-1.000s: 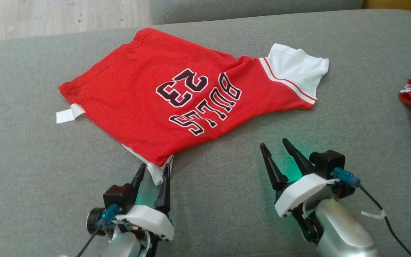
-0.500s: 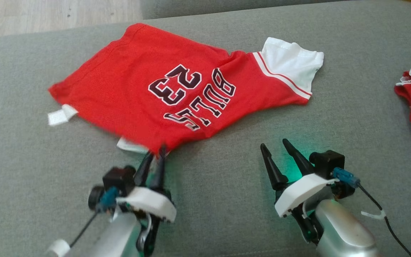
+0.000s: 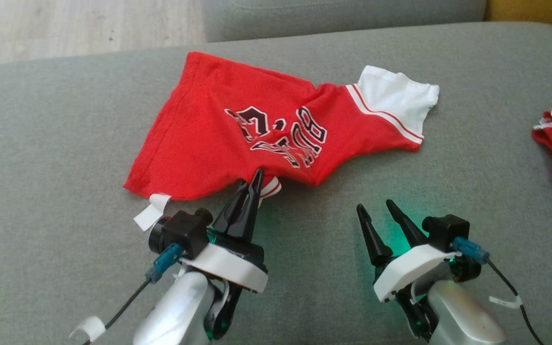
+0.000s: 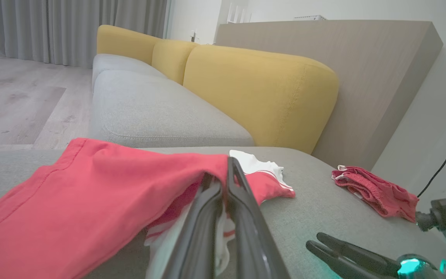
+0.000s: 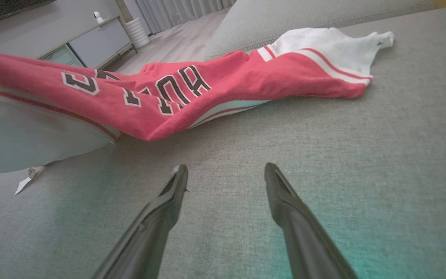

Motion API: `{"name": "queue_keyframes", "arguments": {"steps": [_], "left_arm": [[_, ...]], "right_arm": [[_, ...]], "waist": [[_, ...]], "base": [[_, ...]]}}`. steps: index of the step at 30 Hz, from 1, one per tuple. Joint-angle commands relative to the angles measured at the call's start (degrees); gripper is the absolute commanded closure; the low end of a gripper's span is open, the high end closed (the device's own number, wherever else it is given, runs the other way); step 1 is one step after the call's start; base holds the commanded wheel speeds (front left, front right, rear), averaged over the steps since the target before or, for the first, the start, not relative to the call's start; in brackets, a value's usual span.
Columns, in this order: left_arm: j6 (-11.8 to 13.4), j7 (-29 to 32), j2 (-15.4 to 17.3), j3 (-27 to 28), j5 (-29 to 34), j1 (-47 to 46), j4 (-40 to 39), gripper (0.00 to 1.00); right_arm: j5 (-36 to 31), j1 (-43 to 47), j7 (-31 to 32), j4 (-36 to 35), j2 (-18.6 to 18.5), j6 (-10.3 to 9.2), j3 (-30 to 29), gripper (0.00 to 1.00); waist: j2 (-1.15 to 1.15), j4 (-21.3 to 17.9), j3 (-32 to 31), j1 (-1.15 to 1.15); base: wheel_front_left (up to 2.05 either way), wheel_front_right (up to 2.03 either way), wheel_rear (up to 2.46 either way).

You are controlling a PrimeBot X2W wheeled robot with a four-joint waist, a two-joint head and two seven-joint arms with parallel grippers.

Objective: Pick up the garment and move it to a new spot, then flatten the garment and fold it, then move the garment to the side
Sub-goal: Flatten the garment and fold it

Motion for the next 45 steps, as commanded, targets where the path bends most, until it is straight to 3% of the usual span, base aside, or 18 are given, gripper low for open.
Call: {"name": "queue_keyframes", "arguments": {"steps": [1, 6, 15, 16, 17, 19, 26, 35, 39, 45], "left_arm": [[0.3, -0.5, 0.3, 1.3, -1.3, -3.2, -2.0, 1.0], [2.8, -0.5, 0.5, 5.1, -1.3, -11.0, 3.3, 1.0], [6.3, -0.5, 5.4, 13.7, 1.2, -26.4, 18.1, 1.0], [6.8, -0.5, 5.9, 14.7, 1.2, -27.4, 19.7, 0.95], [7.1, -0.5, 6.2, 15.4, 1.3, -28.1, 21.8, 0.56], [7.6, -0.5, 6.5, 16.6, 1.4, -29.1, 24.7, 0.0], [8.1, -0.5, 4.0, 21.5, 3.0, -26.2, 21.5, 0.0], [4.3, -0.5, 0.7, 23.1, 1.8, -18.0, 20.7, 0.0], [2.4, -0.5, 0.4, 22.1, -0.3, -16.6, 21.6, 0.0], [1.6, -0.5, 0.4, 17.9, -5.5, -16.2, 23.4, 0.0]], "right_arm": [[0.5, -0.9, -0.6, -1.7, 1.0, 0.19, 1.1, 0.0], [0.4, -2.7, -0.6, -2.5, 1.1, 0.19, 1.3, 0.0], [0.5, -6.0, -0.6, -4.7, 1.1, 0.19, 2.0, 0.0], [0.6, -6.3, -0.6, -5.0, 1.1, 0.19, 2.2, 0.0], [0.6, -6.6, -0.6, -5.3, 1.1, 0.19, 2.3, 0.0], [0.8, -7.0, -0.6, -5.8, 1.1, 0.19, 2.7, 0.0], [0.9, -6.8, -0.6, -6.2, 1.1, 0.19, 1.8, 0.0], [0.4, -5.9, -0.6, -5.1, 1.2, 0.19, 2.1, 0.0], [0.6, -5.9, -0.6, -4.9, 1.2, 0.19, 2.9, 0.0], [0.5, -5.6, -0.6, -4.2, 1.0, 0.19, 3.0, 0.0]], "waist": [[0.0, -0.6, 0.6, 0.01], [0.0, -3.2, 4.9, 0.01], [0.0, -8.5, 12.6, 0.01], [0.0, -8.9, 13.3, 0.01], [0.0, -9.3, 13.8, 0.01], [0.0, -9.9, 14.7, 0.01], [0.0, -8.3, 14.5, 0.01], [0.0, -5.9, 12.3, 0.01], [0.0, -6.0, 12.0, 0.01], [0.0, -6.7, 11.7, 0.01]], "base": [[0.0, 0.0, 0.0], [0.0, 0.0, 0.0], [0.0, 0.0, 0.0], [0.0, 0.0, 0.0], [0.0, 0.0, 0.0], [0.0, 0.0, 0.0], [0.0, 0.0, 0.0], [0.0, 0.0, 0.0], [0.0, 0.0, 0.0], [0.0, 0.0, 0.0]]}}
